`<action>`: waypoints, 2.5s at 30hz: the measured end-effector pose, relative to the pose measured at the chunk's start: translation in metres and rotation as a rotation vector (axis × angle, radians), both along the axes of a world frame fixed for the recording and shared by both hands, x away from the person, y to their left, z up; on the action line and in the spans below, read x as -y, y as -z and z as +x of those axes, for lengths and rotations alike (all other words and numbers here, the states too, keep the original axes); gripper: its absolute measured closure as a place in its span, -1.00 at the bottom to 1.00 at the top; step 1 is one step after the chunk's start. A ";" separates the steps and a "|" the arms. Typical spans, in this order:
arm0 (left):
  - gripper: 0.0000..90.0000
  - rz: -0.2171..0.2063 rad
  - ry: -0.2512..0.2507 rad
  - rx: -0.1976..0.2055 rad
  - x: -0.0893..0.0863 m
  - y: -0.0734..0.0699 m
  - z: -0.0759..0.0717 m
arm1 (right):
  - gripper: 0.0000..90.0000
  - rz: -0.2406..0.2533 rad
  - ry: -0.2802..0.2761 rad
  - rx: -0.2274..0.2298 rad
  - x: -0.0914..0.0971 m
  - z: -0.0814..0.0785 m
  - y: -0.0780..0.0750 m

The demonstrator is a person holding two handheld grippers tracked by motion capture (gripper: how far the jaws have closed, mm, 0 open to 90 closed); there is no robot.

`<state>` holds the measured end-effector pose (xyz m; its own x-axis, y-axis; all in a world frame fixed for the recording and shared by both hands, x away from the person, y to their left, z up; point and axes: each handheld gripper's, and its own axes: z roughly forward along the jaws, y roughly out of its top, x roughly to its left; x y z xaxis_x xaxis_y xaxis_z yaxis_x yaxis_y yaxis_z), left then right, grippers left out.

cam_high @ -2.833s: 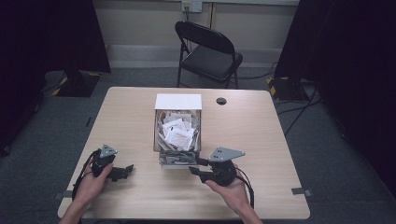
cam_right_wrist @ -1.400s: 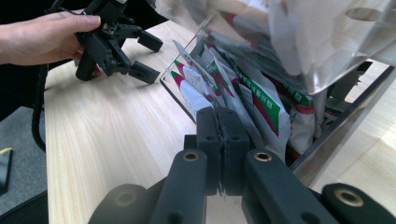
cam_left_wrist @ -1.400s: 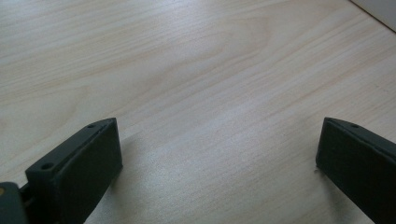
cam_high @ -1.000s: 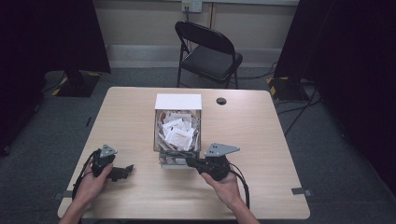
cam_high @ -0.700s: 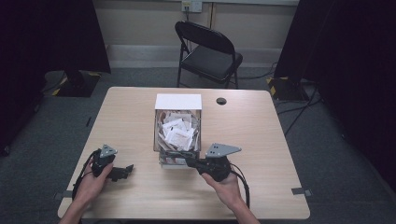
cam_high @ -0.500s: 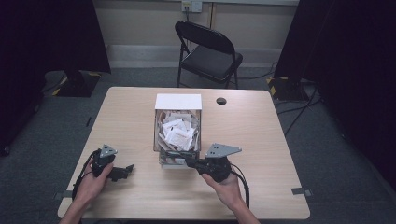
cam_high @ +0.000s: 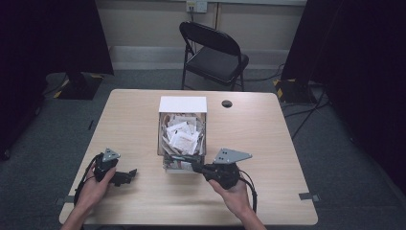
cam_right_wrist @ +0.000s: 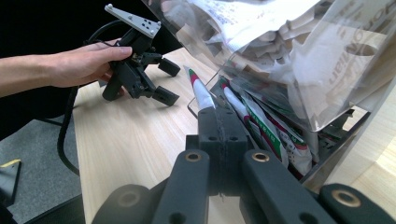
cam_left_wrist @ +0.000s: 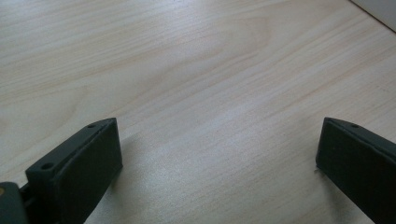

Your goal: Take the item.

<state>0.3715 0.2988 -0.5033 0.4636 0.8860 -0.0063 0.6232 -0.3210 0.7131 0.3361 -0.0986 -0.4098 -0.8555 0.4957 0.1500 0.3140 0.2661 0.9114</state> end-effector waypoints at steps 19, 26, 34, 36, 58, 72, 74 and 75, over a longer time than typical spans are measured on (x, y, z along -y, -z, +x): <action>-1.00 -0.014 -0.018 0.003 0.001 0.001 0.000 | 1.00 0.019 0.008 -0.021 0.009 -0.008 -0.002; -1.00 -0.013 -0.017 0.002 0.001 0.001 0.000 | 1.00 0.023 0.025 -0.026 0.018 -0.013 -0.003; -1.00 -0.014 -0.018 0.003 0.001 0.001 0.000 | 1.00 0.012 0.044 -0.037 0.031 -0.019 0.000; -1.00 -0.014 -0.018 0.003 0.001 0.001 0.000 | 1.00 0.006 0.051 -0.040 0.035 -0.021 0.001; -1.00 -0.013 -0.018 0.004 0.001 0.001 0.000 | 1.00 -0.016 0.103 -0.090 0.066 -0.035 0.013; -1.00 -0.014 -0.019 0.002 0.000 0.001 0.000 | 1.00 -0.026 0.156 -0.085 0.084 -0.036 0.016; -1.00 -0.014 -0.019 0.002 0.000 0.001 0.000 | 1.00 -0.024 0.160 -0.082 0.087 -0.036 0.016; -1.00 -0.011 -0.019 0.004 0.000 0.000 0.000 | 1.00 -0.024 0.162 -0.084 0.088 -0.035 0.017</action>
<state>0.3717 0.2985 -0.5038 0.4472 0.8943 -0.0143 0.6264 -0.3017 0.7187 0.3008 -0.1863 -0.4272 -0.7491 0.6303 0.2039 0.4291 0.2271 0.8742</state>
